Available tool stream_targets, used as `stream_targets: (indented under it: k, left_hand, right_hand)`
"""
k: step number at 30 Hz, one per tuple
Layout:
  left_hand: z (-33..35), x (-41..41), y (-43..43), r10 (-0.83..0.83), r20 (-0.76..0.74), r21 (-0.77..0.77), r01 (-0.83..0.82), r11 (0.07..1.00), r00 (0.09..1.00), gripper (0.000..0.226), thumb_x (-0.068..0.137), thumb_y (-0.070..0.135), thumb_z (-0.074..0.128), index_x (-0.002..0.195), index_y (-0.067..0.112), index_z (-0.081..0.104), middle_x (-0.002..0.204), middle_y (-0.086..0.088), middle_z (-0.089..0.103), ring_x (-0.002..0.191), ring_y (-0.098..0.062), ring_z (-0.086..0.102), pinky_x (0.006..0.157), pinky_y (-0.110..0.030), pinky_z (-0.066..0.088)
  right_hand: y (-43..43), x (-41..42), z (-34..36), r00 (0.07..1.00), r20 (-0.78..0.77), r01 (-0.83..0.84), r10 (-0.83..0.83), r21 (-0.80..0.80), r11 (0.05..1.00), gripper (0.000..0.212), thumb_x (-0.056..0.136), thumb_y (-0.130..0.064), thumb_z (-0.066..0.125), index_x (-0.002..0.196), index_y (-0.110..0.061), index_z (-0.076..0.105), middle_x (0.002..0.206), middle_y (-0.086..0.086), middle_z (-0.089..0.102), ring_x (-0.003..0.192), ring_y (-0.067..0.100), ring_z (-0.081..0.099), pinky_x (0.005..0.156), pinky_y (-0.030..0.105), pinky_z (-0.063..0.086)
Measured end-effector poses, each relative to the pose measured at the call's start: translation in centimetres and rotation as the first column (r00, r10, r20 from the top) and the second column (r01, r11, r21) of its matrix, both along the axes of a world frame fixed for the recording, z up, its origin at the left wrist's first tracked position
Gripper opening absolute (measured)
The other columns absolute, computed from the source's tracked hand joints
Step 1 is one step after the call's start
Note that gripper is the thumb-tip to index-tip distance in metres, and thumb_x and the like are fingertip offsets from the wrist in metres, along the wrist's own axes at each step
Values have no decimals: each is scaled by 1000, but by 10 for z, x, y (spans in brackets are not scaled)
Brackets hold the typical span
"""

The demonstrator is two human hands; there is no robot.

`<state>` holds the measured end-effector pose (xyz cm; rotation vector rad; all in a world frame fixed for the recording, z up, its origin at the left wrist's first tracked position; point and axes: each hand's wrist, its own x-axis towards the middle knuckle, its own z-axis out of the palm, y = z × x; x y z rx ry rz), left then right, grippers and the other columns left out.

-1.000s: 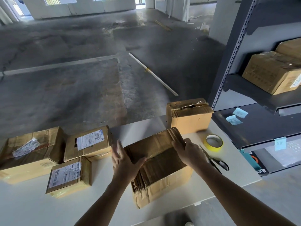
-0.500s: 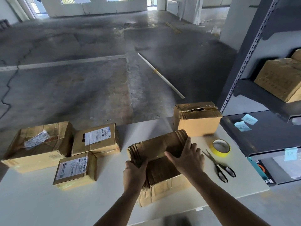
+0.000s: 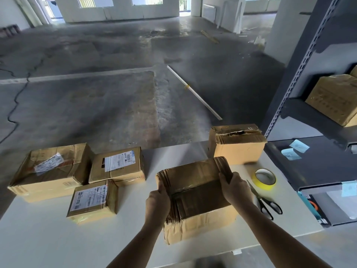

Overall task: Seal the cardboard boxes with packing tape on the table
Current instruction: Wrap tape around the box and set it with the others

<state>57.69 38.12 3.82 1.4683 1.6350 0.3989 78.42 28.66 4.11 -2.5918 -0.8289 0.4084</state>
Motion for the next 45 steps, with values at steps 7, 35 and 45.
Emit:
stream_targets:
  k: [7, 35, 45]
  left_hand:
    - [2, 8, -15, -84, -3, -84, 84, 993, 996, 43, 92, 53, 59, 80, 12, 50, 74, -3, 55, 62, -11, 53, 40, -16, 34]
    - [-10, -21, -4, -250, 58, 461, 196, 866, 967, 25, 102, 23, 48, 116, 5, 56, 86, -9, 66, 73, -28, 62, 53, -14, 39]
    - [-37, -41, -4, -297, 10, 413, 267, 871, 955, 18, 95, 5, 58, 104, 17, 46, 83, 13, 57, 70, -11, 57, 52, -7, 40]
  right_hand:
    - [-1, 4, -8, 999, -39, 4, -5, -39, 999, 84, 79, -79, 51, 120, -6, 51, 93, 2, 57, 88, 25, 62, 67, 26, 45]
    - [-23, -14, -1, 871, -488, 254, 59, 549, 796, 38, 97, -56, 48, 109, -20, 54, 97, 2, 66, 81, 10, 60, 63, 28, 44]
    - [-29, -14, -22, 677, -725, 399, 127, 507, 764, 59, 83, -75, 53, 110, -22, 55, 110, 16, 60, 101, 32, 61, 91, 48, 50]
